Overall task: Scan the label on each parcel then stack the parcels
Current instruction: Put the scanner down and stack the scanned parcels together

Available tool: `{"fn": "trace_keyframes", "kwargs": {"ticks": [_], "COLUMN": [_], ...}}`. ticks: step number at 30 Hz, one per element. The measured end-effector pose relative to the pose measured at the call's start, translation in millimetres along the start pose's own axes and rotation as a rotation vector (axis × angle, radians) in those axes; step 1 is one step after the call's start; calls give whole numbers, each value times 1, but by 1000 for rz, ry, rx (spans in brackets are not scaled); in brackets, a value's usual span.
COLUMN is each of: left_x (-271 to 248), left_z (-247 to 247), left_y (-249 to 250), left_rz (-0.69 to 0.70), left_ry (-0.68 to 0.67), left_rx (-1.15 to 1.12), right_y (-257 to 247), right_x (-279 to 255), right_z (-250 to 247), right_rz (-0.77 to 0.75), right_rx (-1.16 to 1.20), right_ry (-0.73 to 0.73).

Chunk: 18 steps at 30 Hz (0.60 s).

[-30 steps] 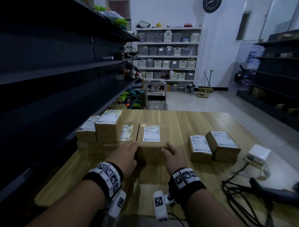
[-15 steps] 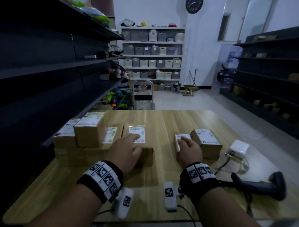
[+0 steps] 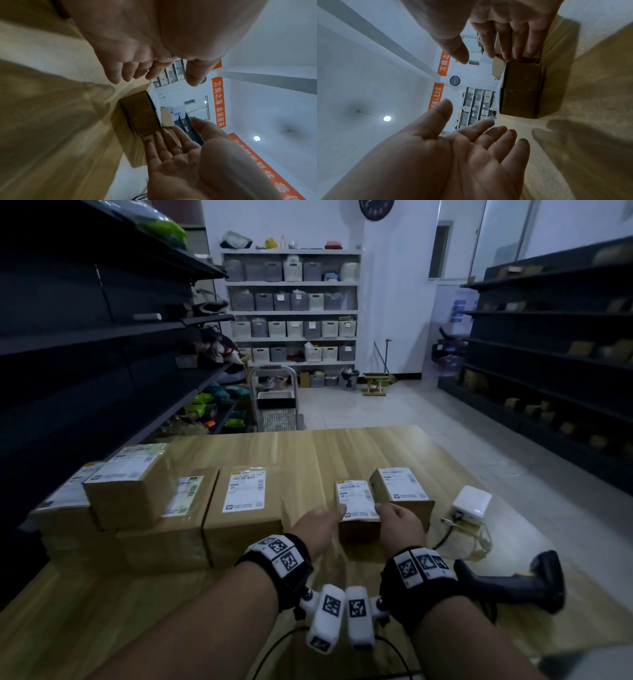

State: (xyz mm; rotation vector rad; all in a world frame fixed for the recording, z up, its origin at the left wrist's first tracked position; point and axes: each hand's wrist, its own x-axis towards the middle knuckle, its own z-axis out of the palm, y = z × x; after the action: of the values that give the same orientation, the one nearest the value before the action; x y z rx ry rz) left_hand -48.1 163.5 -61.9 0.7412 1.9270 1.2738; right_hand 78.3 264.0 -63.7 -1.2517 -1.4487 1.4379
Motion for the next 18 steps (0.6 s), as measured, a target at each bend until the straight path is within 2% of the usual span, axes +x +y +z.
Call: {"fn": "trace_keyframes", "kwargs": {"ticks": [3, 8, 10, 14, 18], "left_x": [2, -1, -21, -61, -97], "left_z": [7, 9, 0, -30, -72], "left_y": [-3, -5, 10, 34, 44], "left_rz": [-5, 7, 15, 183, 235], "left_ry": [-11, 9, 29, 130, 275], "left_rx": [-125, -179, -210, -129, -189], "right_y": [4, 1, -8, -29, -47], "right_x": [4, 0, -5, -10, -35], "right_z": [-1, -9, -10, 7, 50], "right_rz": [-6, -62, -114, -197, -193], "right_rx": [-16, -31, -9, 81, 214], "right_ry": [-42, -52, -82, -166, -286]}}
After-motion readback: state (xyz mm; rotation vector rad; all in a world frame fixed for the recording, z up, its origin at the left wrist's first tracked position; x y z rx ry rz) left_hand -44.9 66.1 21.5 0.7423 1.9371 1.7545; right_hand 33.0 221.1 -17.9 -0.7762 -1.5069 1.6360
